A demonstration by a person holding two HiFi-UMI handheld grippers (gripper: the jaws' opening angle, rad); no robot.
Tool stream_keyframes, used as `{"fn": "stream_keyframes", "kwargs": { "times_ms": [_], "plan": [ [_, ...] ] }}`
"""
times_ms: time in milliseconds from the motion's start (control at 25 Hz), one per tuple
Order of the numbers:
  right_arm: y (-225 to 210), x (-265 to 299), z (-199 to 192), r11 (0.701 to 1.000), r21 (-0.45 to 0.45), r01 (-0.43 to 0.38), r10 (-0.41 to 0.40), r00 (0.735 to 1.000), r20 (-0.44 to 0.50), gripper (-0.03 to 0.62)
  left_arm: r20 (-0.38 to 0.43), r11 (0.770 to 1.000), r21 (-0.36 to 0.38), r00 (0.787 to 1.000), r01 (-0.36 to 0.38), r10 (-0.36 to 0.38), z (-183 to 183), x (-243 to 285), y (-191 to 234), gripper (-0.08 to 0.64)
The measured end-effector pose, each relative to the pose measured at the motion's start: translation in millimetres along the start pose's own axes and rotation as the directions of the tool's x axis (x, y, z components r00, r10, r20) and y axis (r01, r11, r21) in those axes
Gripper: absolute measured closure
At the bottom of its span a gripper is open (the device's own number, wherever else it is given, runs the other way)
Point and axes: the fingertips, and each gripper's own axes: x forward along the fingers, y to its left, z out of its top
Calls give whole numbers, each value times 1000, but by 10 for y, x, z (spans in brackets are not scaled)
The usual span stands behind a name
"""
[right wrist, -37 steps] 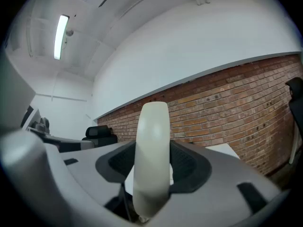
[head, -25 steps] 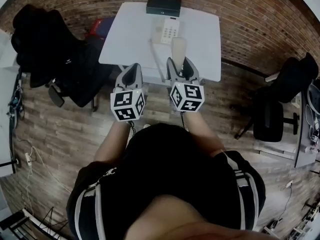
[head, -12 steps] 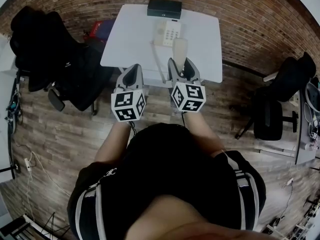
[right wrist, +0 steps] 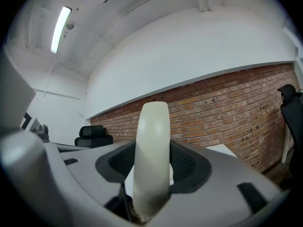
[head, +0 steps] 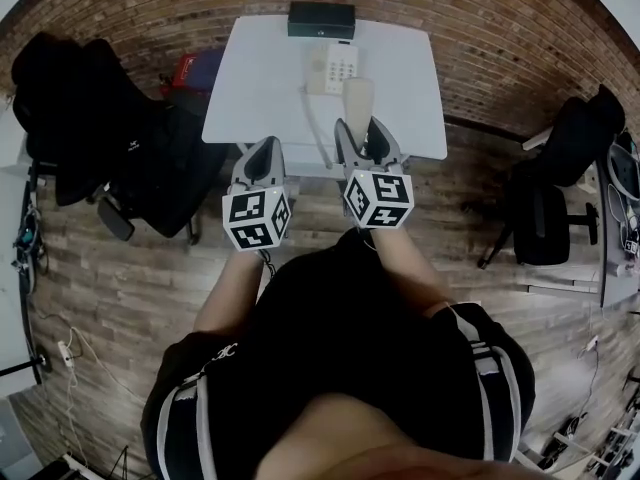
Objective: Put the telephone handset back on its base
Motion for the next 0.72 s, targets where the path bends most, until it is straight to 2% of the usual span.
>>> {"fn": "stream_keyframes", "kwargs": {
  "times_ms": [320, 720],
  "plan": [
    [-60, 72, -103, 1000, -18, 16, -16, 1000, -21, 391, -4, 1000, 1, 1000, 19, -19, -51, 103, -20, 557],
    [-210, 524, -97, 1000, -10, -4, 4, 1000, -7, 391, 7, 1000, 17, 1000, -2, 2, 65, 513, 146, 558]
  ]
}}
